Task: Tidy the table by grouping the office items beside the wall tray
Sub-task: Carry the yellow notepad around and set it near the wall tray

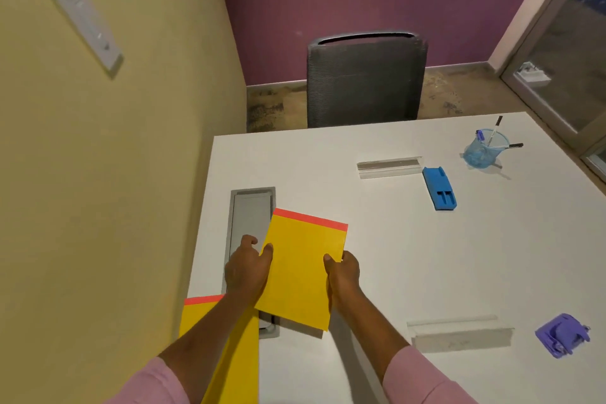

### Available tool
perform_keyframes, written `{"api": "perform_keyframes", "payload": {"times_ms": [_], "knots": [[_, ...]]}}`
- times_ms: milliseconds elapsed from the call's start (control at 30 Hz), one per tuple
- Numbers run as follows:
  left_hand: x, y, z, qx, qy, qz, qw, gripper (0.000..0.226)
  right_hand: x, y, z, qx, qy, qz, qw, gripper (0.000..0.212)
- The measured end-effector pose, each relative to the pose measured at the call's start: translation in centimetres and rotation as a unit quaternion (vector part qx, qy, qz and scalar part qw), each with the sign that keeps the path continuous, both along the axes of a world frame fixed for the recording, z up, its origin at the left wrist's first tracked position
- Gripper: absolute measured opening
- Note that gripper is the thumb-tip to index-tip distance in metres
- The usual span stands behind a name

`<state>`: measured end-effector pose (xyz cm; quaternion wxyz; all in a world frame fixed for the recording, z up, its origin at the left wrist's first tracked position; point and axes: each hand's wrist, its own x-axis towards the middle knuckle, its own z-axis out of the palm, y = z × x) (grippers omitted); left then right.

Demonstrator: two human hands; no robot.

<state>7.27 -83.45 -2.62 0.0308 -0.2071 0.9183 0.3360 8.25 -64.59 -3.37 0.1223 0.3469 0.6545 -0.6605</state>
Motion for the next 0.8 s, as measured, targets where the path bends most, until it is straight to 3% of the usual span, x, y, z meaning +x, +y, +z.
{"api": "perform_keyframes", "payload": {"times_ms": [200,467,800], "knots": [[4.2,-6.5,0.0,-0.007,-0.056,0.036,0.998,0.052,2.3,-4.5,0.3,-0.006,0.004,0.053,0.999,0.007],[8.3,-11.7,-1.0,0.045,-0.079,0.181,0.979,0.065,5.1,-9.5,-1.5,-0.009,-0.011,0.123,0.992,0.004],[10.9,-12.0,-3.8,0.036,-0.099,0.109,0.988,0.067,7.4,-13.4,-4.2,0.018,-0.045,0.18,0.982,0.013]]}}
